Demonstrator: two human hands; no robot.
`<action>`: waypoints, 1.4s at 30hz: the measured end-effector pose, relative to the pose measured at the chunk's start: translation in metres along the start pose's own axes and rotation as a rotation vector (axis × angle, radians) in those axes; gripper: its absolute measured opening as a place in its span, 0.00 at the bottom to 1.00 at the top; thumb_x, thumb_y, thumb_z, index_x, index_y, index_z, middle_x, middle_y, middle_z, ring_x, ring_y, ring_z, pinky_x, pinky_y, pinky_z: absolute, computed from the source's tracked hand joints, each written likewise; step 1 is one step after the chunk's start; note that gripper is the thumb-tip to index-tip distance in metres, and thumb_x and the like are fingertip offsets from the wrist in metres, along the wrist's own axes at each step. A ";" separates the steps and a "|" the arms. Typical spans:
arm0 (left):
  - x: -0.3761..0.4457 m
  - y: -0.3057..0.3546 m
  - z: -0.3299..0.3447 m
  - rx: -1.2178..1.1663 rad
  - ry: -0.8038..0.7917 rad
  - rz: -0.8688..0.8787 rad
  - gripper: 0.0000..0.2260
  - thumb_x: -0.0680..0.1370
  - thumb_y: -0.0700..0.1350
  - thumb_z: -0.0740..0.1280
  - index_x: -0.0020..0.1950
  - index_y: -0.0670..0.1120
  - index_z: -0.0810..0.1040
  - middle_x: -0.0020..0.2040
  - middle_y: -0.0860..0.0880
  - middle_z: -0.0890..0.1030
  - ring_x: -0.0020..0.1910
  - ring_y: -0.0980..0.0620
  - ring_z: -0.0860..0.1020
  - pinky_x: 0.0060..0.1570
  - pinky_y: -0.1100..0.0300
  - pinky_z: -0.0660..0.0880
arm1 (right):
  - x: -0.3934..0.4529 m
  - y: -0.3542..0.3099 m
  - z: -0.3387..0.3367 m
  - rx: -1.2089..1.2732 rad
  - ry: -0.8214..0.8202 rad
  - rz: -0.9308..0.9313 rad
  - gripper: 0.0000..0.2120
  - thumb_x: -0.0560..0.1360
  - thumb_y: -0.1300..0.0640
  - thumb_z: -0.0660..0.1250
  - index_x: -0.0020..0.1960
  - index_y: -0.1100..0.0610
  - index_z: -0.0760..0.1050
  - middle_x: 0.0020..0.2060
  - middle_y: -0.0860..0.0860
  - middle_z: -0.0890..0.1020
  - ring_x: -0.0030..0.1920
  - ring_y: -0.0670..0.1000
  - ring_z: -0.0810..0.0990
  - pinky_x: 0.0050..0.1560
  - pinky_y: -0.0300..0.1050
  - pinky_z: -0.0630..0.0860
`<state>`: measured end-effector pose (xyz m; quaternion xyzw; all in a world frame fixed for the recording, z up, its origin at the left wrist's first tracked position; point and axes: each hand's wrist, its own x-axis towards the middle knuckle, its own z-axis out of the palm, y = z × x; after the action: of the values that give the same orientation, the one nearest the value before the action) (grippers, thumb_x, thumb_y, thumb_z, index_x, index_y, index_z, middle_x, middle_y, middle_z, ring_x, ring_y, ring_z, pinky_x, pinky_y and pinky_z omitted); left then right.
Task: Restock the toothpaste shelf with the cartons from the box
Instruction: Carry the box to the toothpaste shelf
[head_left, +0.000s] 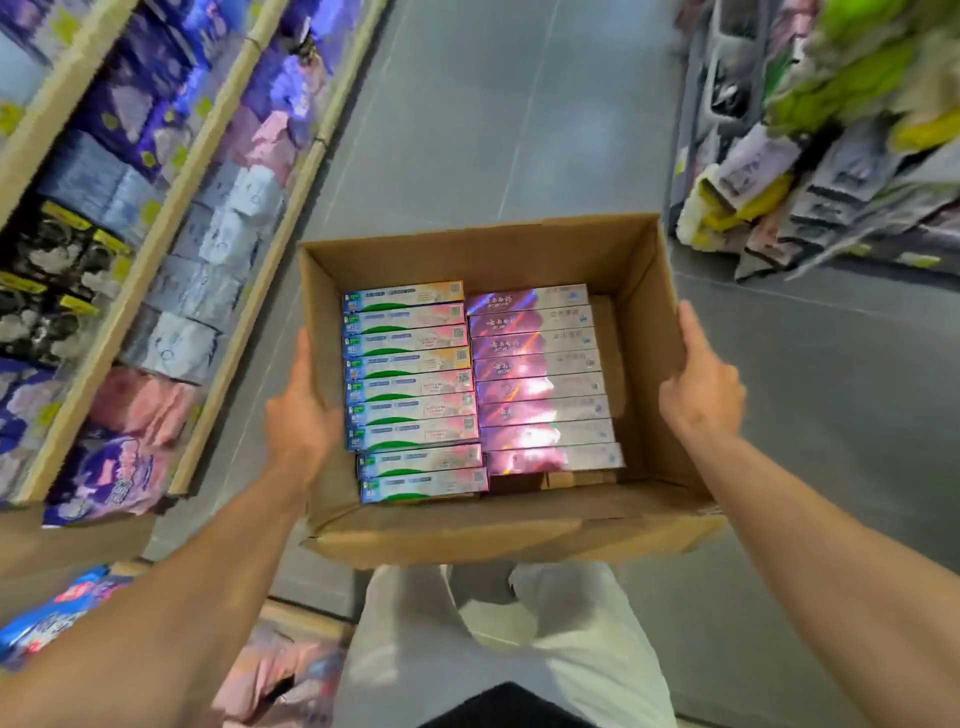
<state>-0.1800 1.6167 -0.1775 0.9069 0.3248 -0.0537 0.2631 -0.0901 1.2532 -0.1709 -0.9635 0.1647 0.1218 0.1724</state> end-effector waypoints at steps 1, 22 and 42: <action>-0.007 0.021 0.007 0.024 -0.009 0.040 0.39 0.75 0.38 0.65 0.77 0.62 0.47 0.50 0.36 0.81 0.44 0.36 0.79 0.50 0.47 0.76 | 0.001 0.023 -0.011 0.020 0.016 0.034 0.40 0.75 0.65 0.60 0.75 0.35 0.47 0.47 0.61 0.80 0.49 0.64 0.78 0.51 0.57 0.75; -0.097 0.486 0.271 0.331 -0.376 0.675 0.37 0.75 0.38 0.63 0.77 0.60 0.47 0.57 0.36 0.79 0.53 0.34 0.77 0.54 0.45 0.74 | 0.068 0.420 -0.187 0.203 0.212 0.766 0.39 0.75 0.62 0.62 0.76 0.38 0.48 0.58 0.60 0.79 0.59 0.65 0.75 0.58 0.57 0.73; -0.316 0.839 0.520 0.453 -0.355 0.927 0.41 0.73 0.37 0.66 0.78 0.56 0.48 0.52 0.37 0.79 0.46 0.36 0.79 0.43 0.48 0.76 | 0.195 0.809 -0.360 0.308 0.254 0.909 0.36 0.77 0.62 0.63 0.76 0.38 0.52 0.55 0.63 0.78 0.55 0.68 0.76 0.54 0.59 0.75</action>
<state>0.1288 0.6275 -0.1671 0.9661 -0.1778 -0.1528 0.1082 -0.1378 0.3485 -0.1361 -0.7647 0.6040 0.0407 0.2206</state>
